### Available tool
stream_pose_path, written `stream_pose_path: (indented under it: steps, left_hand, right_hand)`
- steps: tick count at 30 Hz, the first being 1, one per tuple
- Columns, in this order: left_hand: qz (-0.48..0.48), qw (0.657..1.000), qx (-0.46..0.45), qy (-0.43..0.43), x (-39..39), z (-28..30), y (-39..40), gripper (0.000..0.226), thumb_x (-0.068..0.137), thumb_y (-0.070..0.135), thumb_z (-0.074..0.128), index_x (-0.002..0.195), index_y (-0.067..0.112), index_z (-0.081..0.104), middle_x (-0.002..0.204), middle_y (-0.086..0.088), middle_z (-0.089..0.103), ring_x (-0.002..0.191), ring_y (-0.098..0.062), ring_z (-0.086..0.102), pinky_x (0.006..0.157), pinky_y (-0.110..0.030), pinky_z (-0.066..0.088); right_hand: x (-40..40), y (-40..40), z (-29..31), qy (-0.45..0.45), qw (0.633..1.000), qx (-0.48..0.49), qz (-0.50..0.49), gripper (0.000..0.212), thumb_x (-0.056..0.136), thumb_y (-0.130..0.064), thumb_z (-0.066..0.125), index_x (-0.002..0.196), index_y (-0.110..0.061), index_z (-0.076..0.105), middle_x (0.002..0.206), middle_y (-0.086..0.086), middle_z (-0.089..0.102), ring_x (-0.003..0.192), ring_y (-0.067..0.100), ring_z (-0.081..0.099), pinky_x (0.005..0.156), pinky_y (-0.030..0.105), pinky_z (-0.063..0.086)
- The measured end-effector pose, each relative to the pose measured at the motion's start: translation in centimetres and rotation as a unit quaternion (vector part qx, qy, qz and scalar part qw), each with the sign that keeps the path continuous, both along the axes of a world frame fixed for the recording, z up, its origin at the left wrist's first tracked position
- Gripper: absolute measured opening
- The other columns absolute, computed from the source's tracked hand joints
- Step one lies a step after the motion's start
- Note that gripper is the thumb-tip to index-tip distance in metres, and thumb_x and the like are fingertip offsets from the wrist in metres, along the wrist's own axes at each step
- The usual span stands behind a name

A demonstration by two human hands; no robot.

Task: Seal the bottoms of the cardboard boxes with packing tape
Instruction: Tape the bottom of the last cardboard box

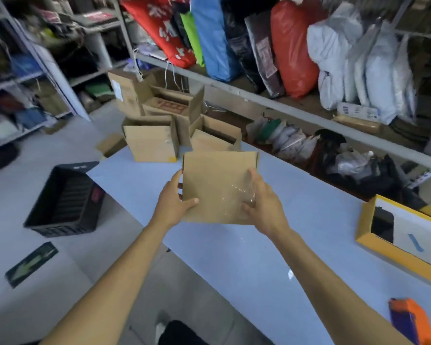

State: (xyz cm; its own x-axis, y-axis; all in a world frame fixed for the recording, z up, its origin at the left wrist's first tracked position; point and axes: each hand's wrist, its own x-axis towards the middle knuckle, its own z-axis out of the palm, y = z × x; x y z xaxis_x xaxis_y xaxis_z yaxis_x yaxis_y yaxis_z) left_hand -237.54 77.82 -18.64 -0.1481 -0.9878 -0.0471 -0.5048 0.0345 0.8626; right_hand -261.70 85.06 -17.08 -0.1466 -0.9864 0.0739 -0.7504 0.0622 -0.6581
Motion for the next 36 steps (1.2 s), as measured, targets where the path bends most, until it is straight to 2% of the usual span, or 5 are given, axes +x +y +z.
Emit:
stream_pose_path:
  steps: [9,18,25,30,36]
  left_hand:
    - [-0.096,0.994,0.017,-0.040,9.2,-0.9,-10.5,0.084,0.077,0.025,0.074,0.147,0.031,0.028,0.132,0.004,0.050,0.112,-0.020,0.058,0.091,-0.042,0.052]
    - [-0.161,0.981,0.104,-0.003,7.1,-6.0,-20.3,0.056,0.073,0.014,0.072,0.117,0.027,0.040,0.120,-0.003,0.056,0.105,-0.021,0.057,0.077,-0.030,0.048]
    - [-0.158,0.984,0.078,0.016,5.8,-8.0,-24.9,0.064,0.073,0.007,0.074,0.130,0.022,0.049,0.120,-0.003,0.054,0.089,-0.008,0.055,0.050,-0.004,0.041]
    - [-0.199,0.975,0.093,0.043,7.0,-9.2,-25.1,0.051,0.073,0.007,0.074,0.107,0.029,0.045,0.115,-0.004,0.056,0.107,-0.022,0.059,0.081,-0.031,0.053]
    - [-0.244,0.964,0.102,0.041,7.0,-11.0,-26.6,0.055,0.078,0.007,0.074,0.115,0.025,0.038,0.116,0.003,0.051,0.114,-0.020,0.053,0.090,-0.030,0.044]
  right_hand:
    - [10.9,-7.0,-1.7,-0.006,0.993,0.055,-0.102,0.105,0.083,-0.017,0.064,0.145,-0.059,-0.009,0.105,0.002,0.036,0.065,0.022,0.049,0.055,0.034,0.043]
    - [12.3,-13.6,-7.6,-0.027,0.984,0.087,-0.155,0.085,0.085,-0.017,0.069,0.149,-0.018,0.013,0.133,0.009,0.030,0.099,0.023,0.050,0.072,0.028,0.047]
    - [12.8,-16.1,-10.4,-0.077,0.971,0.055,-0.218,0.054,0.081,-0.012,0.072,0.127,-0.021,0.045,0.143,0.003,0.029,0.112,0.021,0.051,0.083,0.024,0.045]
    - [14.1,-16.7,-10.6,-0.120,0.957,0.032,-0.261,0.030,0.085,-0.011,0.068,0.108,-0.015,0.051,0.131,0.000,0.032,0.097,0.001,0.051,0.085,0.035,0.055]
    - [15.0,-18.6,-11.5,-0.082,0.953,0.086,-0.277,0.037,0.083,-0.016,0.073,0.112,-0.010,0.051,0.137,0.002,0.033,0.109,0.023,0.049,0.079,0.036,0.048]
